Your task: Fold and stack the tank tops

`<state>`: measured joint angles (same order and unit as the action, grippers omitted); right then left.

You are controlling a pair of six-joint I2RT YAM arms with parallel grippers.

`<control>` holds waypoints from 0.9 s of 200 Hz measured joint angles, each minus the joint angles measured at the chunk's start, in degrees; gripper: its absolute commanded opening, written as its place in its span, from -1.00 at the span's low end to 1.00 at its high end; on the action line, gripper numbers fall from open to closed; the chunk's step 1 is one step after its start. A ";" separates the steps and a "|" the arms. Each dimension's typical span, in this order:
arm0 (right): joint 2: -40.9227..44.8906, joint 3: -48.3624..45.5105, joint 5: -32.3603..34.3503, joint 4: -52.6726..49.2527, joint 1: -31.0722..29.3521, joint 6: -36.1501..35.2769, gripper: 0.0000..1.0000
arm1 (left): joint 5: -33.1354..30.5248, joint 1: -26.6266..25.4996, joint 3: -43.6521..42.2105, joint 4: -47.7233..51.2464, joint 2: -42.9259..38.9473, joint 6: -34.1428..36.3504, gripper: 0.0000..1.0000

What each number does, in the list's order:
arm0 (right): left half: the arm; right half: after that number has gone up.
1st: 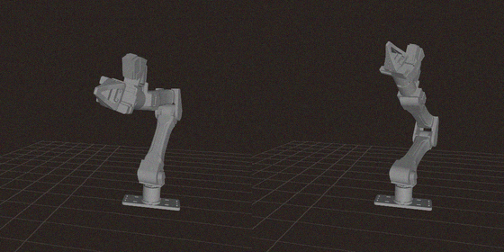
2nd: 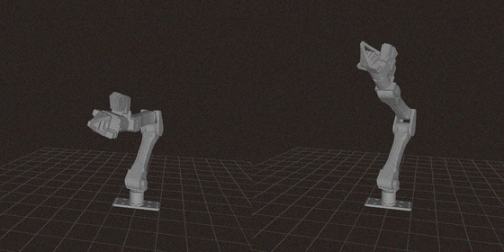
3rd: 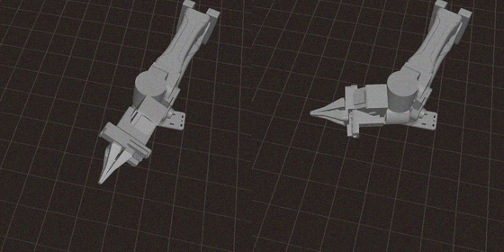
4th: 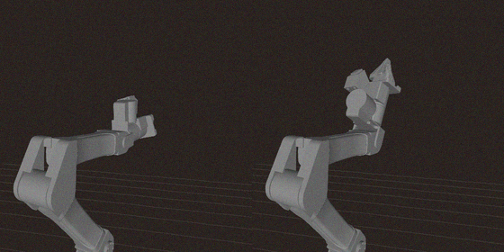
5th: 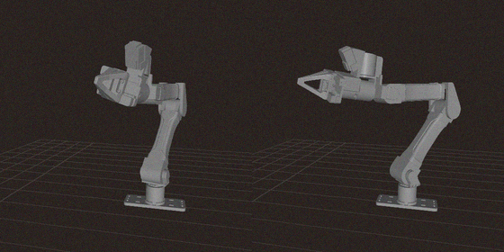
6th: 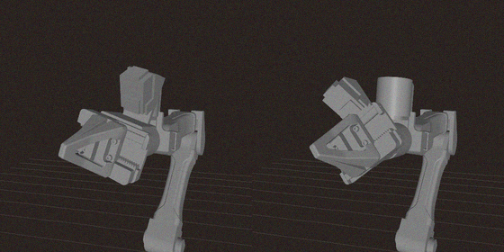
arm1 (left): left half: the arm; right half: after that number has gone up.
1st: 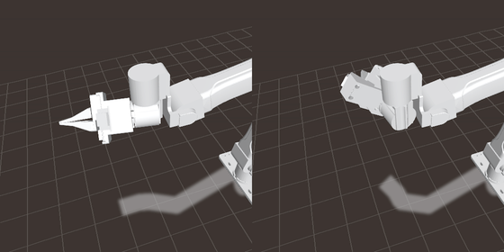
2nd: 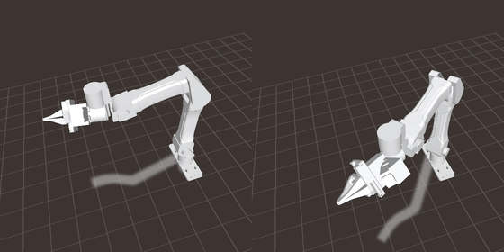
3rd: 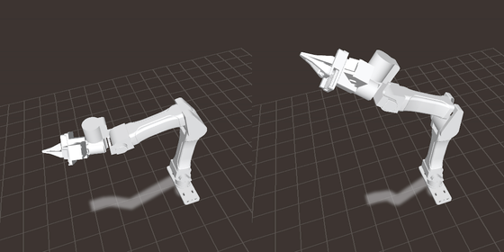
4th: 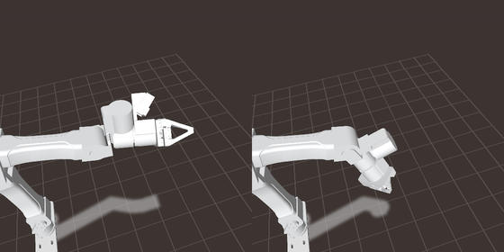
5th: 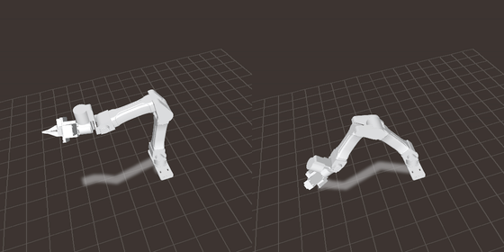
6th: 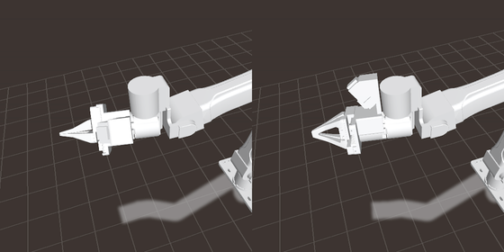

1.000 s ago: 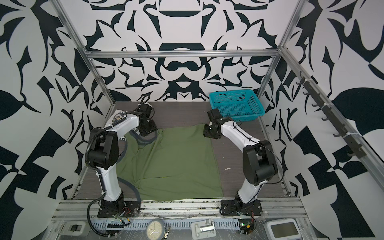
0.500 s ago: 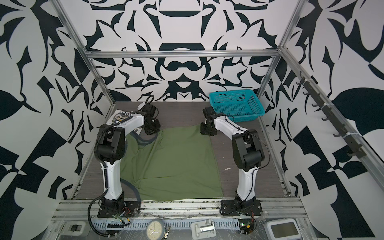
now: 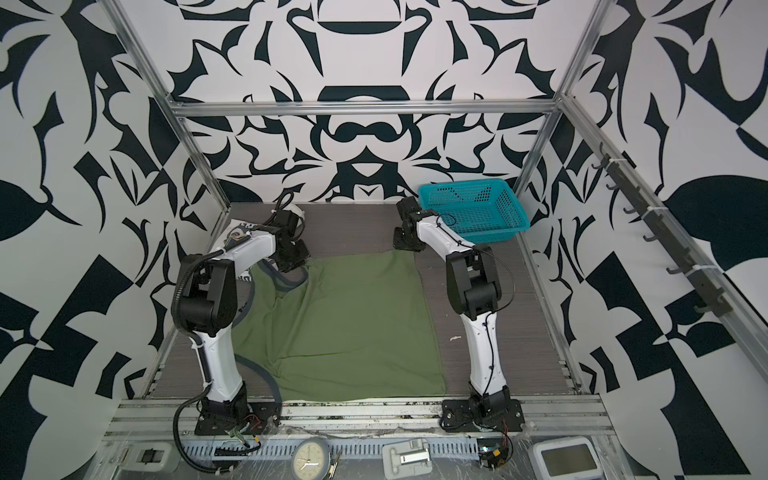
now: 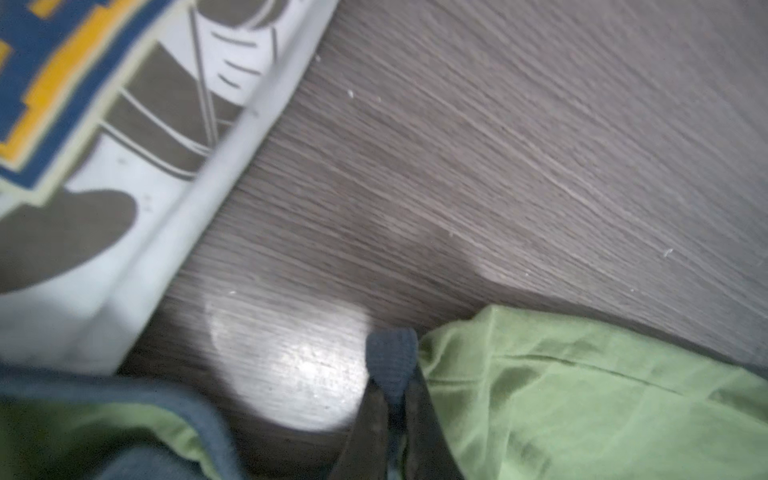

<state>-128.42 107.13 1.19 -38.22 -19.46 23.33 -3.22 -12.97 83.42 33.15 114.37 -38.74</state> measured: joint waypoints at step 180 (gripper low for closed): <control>-2.08 1.79 0.81 -2.51 1.68 -2.58 -1.00 | -3.23 2.25 -3.32 -0.76 -4.44 0.15 -1.00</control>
<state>-130.50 108.92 2.00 -40.73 -17.78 20.75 -6.46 -10.72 80.09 32.38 109.93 -38.59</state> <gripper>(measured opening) 0.053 0.091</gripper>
